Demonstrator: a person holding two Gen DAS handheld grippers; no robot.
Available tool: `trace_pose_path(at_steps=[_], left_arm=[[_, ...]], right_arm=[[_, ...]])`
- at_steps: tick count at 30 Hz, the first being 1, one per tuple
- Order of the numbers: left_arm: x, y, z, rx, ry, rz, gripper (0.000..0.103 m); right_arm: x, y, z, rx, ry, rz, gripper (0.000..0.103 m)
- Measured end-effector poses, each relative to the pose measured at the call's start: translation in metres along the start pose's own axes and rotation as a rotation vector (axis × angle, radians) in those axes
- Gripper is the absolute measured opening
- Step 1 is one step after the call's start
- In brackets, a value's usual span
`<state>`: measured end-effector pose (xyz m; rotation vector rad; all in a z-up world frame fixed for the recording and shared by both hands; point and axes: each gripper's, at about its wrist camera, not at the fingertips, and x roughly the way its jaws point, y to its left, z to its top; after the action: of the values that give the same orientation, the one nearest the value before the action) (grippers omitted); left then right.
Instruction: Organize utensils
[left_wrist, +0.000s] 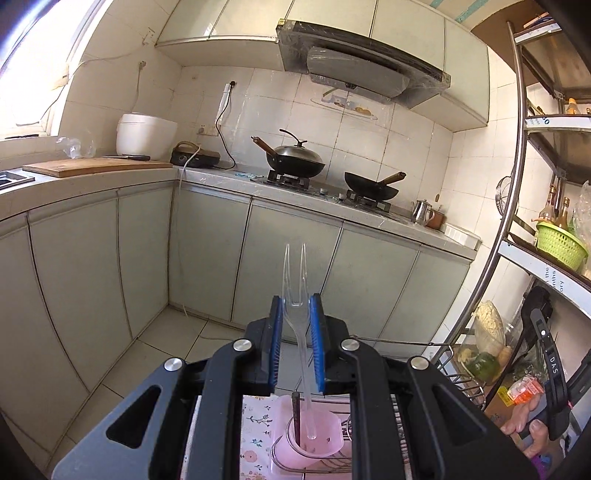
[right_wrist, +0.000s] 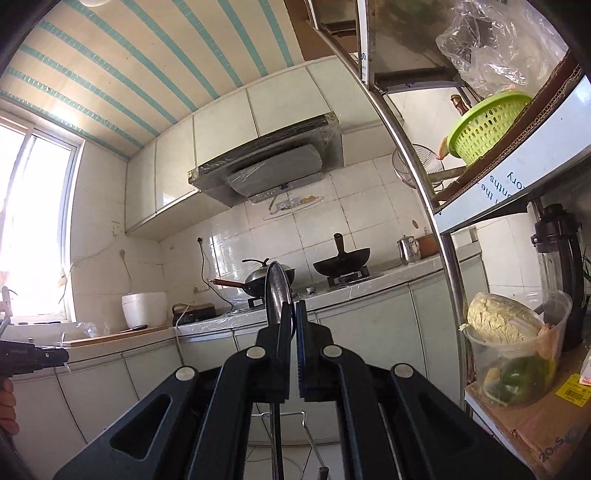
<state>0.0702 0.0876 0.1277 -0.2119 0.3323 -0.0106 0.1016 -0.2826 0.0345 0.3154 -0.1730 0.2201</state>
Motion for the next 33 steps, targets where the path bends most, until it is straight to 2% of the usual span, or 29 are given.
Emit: trace_pose_path(at_steps=[6, 14, 22, 29, 33], left_arm=[[0.019, 0.001, -0.018, 0.016, 0.063, 0.006, 0.014], [0.032, 0.005, -0.044, 0.004, 0.143, -0.008, 0.014], [0.041, 0.008, -0.074, -0.005, 0.23, -0.004, 0.014], [0.046, 0.01, -0.085, -0.016, 0.273, 0.007, 0.015], [0.043, 0.013, -0.087, -0.029, 0.278, 0.006, 0.029]], right_arm=[[0.003, -0.006, -0.018, 0.011, 0.045, -0.015, 0.002], [-0.014, -0.008, -0.037, 0.022, 0.124, -0.008, 0.002], [-0.033, -0.009, -0.066, 0.028, 0.243, -0.018, 0.003], [-0.041, -0.017, -0.081, 0.048, 0.327, -0.047, 0.003], [-0.041, -0.017, -0.082, 0.048, 0.357, -0.049, 0.005]])
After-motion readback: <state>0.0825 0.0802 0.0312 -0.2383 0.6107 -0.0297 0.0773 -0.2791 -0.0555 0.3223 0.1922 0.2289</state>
